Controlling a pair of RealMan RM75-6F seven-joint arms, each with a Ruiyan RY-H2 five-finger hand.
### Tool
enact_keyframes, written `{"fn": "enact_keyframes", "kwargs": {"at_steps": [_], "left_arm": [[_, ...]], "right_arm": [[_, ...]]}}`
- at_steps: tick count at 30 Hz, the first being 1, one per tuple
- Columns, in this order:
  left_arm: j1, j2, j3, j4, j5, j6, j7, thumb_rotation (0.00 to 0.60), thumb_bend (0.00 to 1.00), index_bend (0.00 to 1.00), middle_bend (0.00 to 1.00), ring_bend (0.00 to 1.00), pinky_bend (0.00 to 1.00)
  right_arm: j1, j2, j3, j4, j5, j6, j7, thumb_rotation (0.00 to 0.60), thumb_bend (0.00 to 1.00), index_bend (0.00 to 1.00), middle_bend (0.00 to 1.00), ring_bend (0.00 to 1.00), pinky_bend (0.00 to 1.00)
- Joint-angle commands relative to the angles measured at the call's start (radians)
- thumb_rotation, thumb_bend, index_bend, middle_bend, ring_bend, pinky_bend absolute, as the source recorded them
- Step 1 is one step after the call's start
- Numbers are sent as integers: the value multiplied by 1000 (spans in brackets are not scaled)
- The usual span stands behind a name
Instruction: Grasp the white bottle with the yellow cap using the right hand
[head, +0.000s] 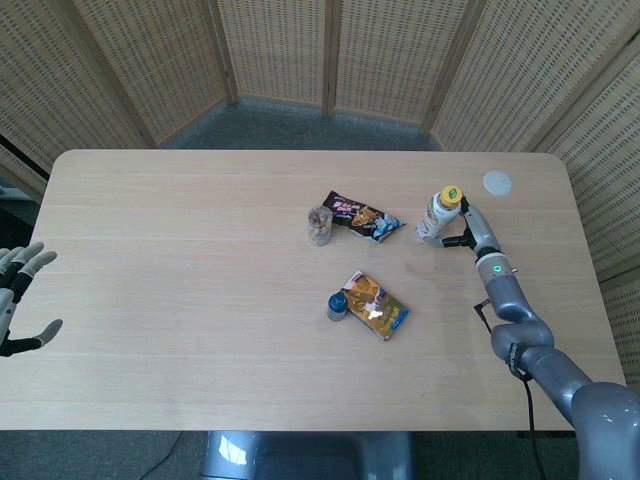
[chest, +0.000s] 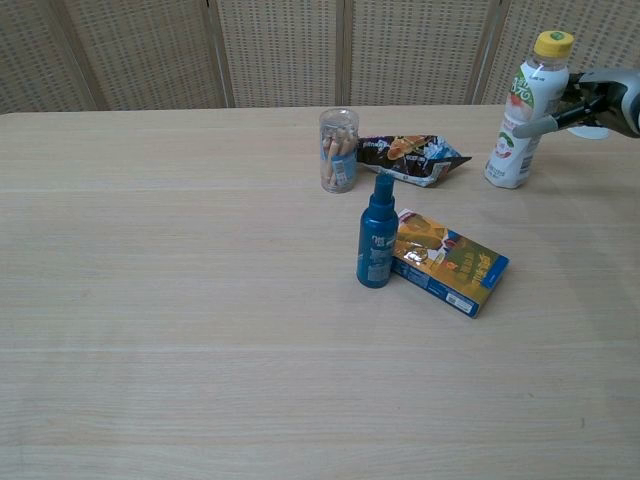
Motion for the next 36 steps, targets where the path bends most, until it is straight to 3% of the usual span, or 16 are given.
{"fn": "enact_keyframes", "kwargs": {"at_steps": [1,7,12,16,24,30,36], "left_arm": [[1,0,1,1,0,-1,-3,600,322,123,46,0,0],[2,-1,1,4,0,0,-6,600,323,123,46,0,0],[1,-2,0,5,0,-1,-7,600,322,123,46,0,0],[-1,-4,-1,6,0,-4,-8,600,322,123,46,0,0],[1,-3,-1,7,-1,-3,-8,600,323,123,46,0,0],[-2,-9,-1,11,-3,-8,-9,600,322,123,47,0,0],[-9,-17,-4,16,1,-14,-10,600,322,124,46,0,0]], "right_arm": [[0,-9,10,8,13,8,-19,600,0,0,219,21,112],[-11,-11,25,0,35,24,-48,600,0,1,337,137,240],[-30,-8,35,-17,52,41,-63,600,0,86,515,331,396],[-45,-2,42,-34,65,44,-68,600,0,114,537,359,432],[-66,23,54,-68,72,66,-82,600,0,316,707,599,688],[-108,81,57,-169,69,114,-95,600,0,382,781,671,742],[-166,161,58,-326,76,178,-135,600,0,389,795,684,754]]}}
